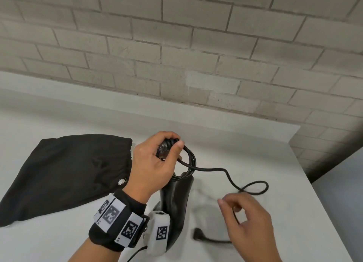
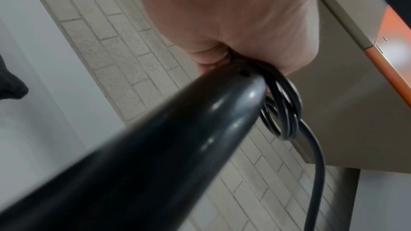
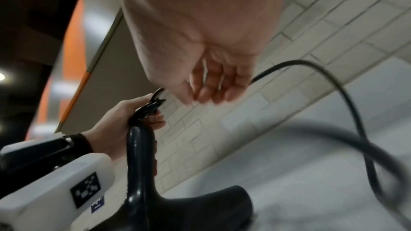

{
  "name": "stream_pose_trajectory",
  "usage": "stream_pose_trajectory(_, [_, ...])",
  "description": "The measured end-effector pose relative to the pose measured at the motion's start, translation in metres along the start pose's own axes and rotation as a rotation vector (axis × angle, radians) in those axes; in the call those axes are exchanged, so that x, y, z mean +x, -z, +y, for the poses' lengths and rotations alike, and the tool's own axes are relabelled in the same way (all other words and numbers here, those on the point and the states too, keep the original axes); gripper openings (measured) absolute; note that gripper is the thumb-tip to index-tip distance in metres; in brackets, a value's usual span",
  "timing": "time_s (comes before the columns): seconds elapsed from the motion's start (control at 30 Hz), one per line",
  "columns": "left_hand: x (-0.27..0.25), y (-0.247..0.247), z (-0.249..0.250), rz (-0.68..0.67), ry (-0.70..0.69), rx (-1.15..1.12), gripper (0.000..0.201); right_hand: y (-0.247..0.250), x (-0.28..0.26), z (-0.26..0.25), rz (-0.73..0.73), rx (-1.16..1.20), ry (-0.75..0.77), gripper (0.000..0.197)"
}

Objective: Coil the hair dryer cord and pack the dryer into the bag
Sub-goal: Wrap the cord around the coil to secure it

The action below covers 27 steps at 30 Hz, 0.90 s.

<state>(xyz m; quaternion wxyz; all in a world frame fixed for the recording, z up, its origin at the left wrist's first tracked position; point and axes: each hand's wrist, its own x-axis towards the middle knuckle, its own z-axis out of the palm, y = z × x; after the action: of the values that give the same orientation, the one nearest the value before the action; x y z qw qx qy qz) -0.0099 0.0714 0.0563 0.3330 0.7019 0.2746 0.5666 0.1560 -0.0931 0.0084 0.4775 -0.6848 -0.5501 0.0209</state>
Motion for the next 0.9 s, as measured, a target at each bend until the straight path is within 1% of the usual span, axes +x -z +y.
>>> stream_pose_trajectory(0.03, [-0.001,-0.001,0.001,-0.006,-0.004,0.002,0.011,-0.003,0.005,-0.011,0.102,-0.004,0.075,0.012])
stream_pose_trajectory(0.07, [-0.001,-0.002,0.002,-0.012,-0.01,0.007,0.01,-0.005,0.01,-0.02,0.174,-0.003,0.128,0.011])
stream_pose_trajectory(0.1, [-0.002,-0.003,0.003,-0.016,-0.018,0.015,0.01,-0.008,0.016,-0.027,0.206,-0.003,0.167,0.016])
stream_pose_trajectory(0.13, [-0.002,-0.004,0.004,-0.019,-0.027,0.024,0.011,-0.011,0.021,-0.032,0.176,-0.009,0.192,0.026])
stream_pose_trajectory(0.17, [-0.003,-0.004,0.005,-0.02,-0.034,0.032,0.011,-0.013,0.027,-0.036,0.088,-0.02,0.206,0.033])
stream_pose_trajectory(0.2, [-0.003,-0.004,0.005,-0.02,-0.039,0.037,0.012,-0.014,0.033,-0.038,-0.019,-0.032,0.209,0.035])
stream_pose_trajectory(0.23, [-0.003,-0.004,0.005,-0.019,-0.041,0.04,0.012,-0.015,0.038,-0.039,-0.112,-0.029,0.214,0.03])
stream_pose_trajectory(0.27, [-0.003,-0.003,0.005,-0.017,-0.043,0.043,0.012,-0.015,0.043,-0.041,-0.174,-0.013,0.228,0.023])
stream_pose_trajectory(0.3, [-0.002,-0.003,0.005,-0.013,-0.046,0.044,0.012,-0.014,0.048,-0.041,-0.199,0.004,0.254,0.017])
stream_pose_trajectory(0.33, [-0.002,-0.002,0.004,-0.01,-0.051,0.045,0.013,-0.012,0.053,-0.042,-0.196,0.013,0.285,0.013])
stream_pose_trajectory(0.43, [-0.002,0.0,0.004,-0.017,-0.076,0.045,0.015,0.0,0.069,-0.048,-0.121,-0.027,0.395,0.013])
stream_pose_trajectory(0.53, [-0.003,-0.001,0.006,-0.058,-0.092,0.001,0.01,0.011,0.089,-0.059,-0.075,-0.014,0.453,0.008])
stream_pose_trajectory(0.6, [-0.005,-0.002,0.009,-0.099,-0.118,-0.029,0.014,0.015,0.101,-0.068,-0.07,0.044,0.44,0.005])
stream_pose_trajectory(0.67, [-0.006,-0.003,0.011,-0.132,-0.134,-0.066,0.018,0.016,0.11,-0.075,-0.074,0.113,0.391,0.004])
stream_pose_trajectory(0.77, [-0.007,-0.002,0.012,-0.171,-0.141,-0.114,0.019,0.009,0.118,-0.076,-0.101,0.281,0.226,0.004])
stream_pose_trajectory(0.9, [-0.006,0.0,0.011,-0.181,-0.152,-0.083,0.026,-0.006,0.12,-0.067,-0.135,0.462,0.001,0.007])
